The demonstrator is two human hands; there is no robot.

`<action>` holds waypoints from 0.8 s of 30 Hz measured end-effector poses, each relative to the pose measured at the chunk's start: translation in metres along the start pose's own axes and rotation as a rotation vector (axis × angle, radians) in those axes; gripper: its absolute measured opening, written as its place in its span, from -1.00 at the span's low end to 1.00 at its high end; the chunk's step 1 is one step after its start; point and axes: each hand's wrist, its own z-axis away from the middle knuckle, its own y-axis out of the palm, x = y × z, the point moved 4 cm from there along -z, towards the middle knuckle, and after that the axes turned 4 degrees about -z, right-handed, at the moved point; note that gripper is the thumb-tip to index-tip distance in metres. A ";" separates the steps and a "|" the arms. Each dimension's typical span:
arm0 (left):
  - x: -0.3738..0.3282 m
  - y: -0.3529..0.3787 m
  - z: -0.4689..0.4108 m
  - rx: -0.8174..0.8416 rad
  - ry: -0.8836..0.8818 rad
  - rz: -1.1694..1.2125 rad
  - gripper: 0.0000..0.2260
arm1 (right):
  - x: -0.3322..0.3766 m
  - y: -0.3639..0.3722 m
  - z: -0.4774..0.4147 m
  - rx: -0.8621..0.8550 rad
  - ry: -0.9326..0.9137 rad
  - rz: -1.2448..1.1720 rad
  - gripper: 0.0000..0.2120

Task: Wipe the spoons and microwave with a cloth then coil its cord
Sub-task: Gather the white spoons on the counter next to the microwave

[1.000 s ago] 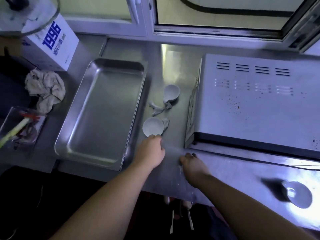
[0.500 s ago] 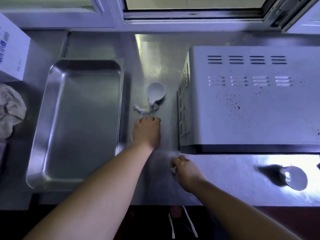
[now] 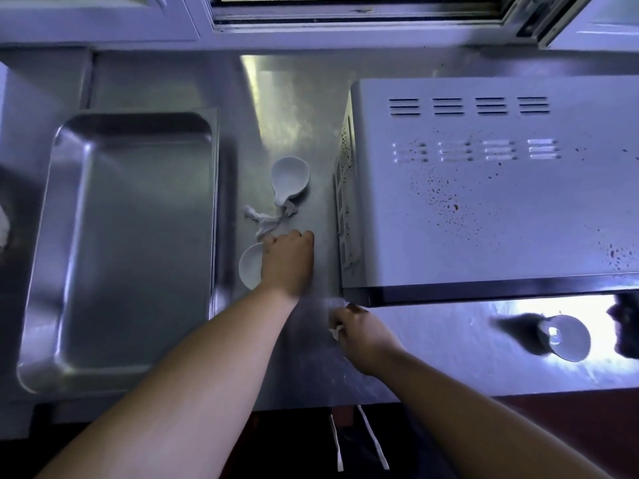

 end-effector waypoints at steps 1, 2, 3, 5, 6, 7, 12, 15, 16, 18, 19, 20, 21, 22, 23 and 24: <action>-0.002 -0.002 0.002 0.007 -0.001 0.026 -0.80 | 0.000 0.000 0.001 0.004 -0.006 0.001 -0.88; -0.003 -0.004 0.006 0.015 -0.003 0.051 -0.81 | 0.000 -0.001 0.003 0.011 -0.013 0.006 -0.87; -0.003 -0.004 0.010 0.020 -0.010 0.077 -0.81 | 0.000 -0.001 0.005 0.018 -0.022 0.014 -0.86; -0.002 -0.003 0.021 0.019 -0.039 0.149 -0.77 | -0.002 0.000 0.008 0.036 -0.033 0.032 -0.85; -0.001 -0.002 0.027 0.020 -0.055 0.196 -0.72 | -0.003 0.000 0.010 0.045 -0.034 0.040 -0.85; 0.000 0.000 0.033 0.028 -0.070 0.241 -0.67 | -0.003 -0.001 0.013 0.051 -0.039 0.047 -0.85; 0.008 0.004 0.077 0.011 -0.184 0.385 -0.73 | -0.004 -0.007 0.025 0.050 -0.112 0.092 -0.85; 0.007 0.002 0.111 -0.091 -0.252 0.401 -0.82 | -0.002 -0.010 0.032 0.038 -0.173 0.115 -0.84; 0.006 0.003 0.122 -0.101 -0.281 0.413 -0.83 | -0.002 -0.010 0.035 0.034 -0.192 0.131 -0.83; 0.004 0.007 0.144 -0.090 -0.352 0.445 -0.87 | 0.000 -0.008 0.041 0.028 -0.234 0.166 -0.81; 0.003 0.011 0.156 -0.082 -0.388 0.460 -0.90 | 0.002 -0.006 0.043 0.026 -0.261 0.182 -0.80; 0.002 0.017 0.169 -0.090 -0.419 0.489 -0.93 | 0.004 -0.003 0.046 0.026 -0.288 0.197 -0.78; 0.001 0.023 0.183 -0.097 -0.446 0.521 -0.94 | 0.006 0.001 0.048 0.028 -0.314 0.212 -0.76; -0.001 0.029 0.197 -0.108 -0.471 0.556 -0.94 | 0.009 0.005 0.051 0.035 -0.335 0.230 -0.75; -0.003 0.034 0.214 -0.109 -0.506 0.595 -0.94 | 0.012 0.010 0.054 0.047 -0.352 0.251 -0.73; -0.005 0.039 0.230 -0.116 -0.530 0.634 -0.93 | 0.016 0.016 0.057 0.062 -0.362 0.268 -0.72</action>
